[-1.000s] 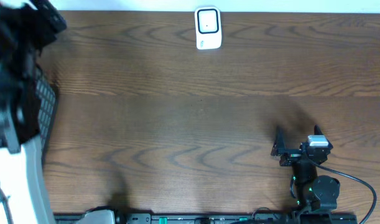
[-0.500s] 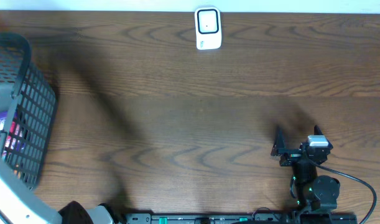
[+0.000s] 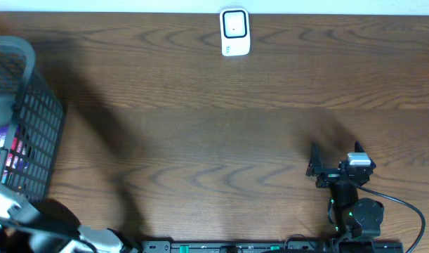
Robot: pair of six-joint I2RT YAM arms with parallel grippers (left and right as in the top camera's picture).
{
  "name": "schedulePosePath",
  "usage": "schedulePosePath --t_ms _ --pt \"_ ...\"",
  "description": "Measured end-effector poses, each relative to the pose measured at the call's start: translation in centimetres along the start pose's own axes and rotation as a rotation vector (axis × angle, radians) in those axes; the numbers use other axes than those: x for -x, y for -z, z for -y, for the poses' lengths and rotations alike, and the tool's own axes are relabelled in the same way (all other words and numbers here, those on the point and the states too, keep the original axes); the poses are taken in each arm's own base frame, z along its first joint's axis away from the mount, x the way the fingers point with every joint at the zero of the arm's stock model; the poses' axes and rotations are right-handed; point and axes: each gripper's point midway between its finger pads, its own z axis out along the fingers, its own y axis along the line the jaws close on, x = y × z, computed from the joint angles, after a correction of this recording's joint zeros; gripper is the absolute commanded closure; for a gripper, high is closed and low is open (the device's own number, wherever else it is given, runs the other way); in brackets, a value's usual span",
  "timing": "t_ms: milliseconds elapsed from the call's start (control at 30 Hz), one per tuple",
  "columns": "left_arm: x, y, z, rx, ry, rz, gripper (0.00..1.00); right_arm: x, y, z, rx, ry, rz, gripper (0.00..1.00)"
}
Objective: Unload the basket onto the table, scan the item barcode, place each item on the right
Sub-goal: 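Reach the left gripper into the grey basket toward the pink package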
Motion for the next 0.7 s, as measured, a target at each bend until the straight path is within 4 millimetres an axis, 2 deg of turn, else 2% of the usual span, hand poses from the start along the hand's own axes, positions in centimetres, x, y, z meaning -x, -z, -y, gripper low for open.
schedulePosePath --t_ms 133,300,700 --pt "-0.9 -4.0 -2.2 0.126 0.041 -0.104 0.02 0.0 0.0 0.0 0.000 0.000 0.000 0.01" --pt "-1.3 -7.0 -4.2 0.215 0.072 -0.171 0.02 0.0 0.0 0.0 0.000 0.000 0.000 0.01" --pt "-4.2 -13.2 -5.2 0.257 0.059 -0.225 0.02 0.0 0.0 0.0 0.000 0.000 0.000 0.01"
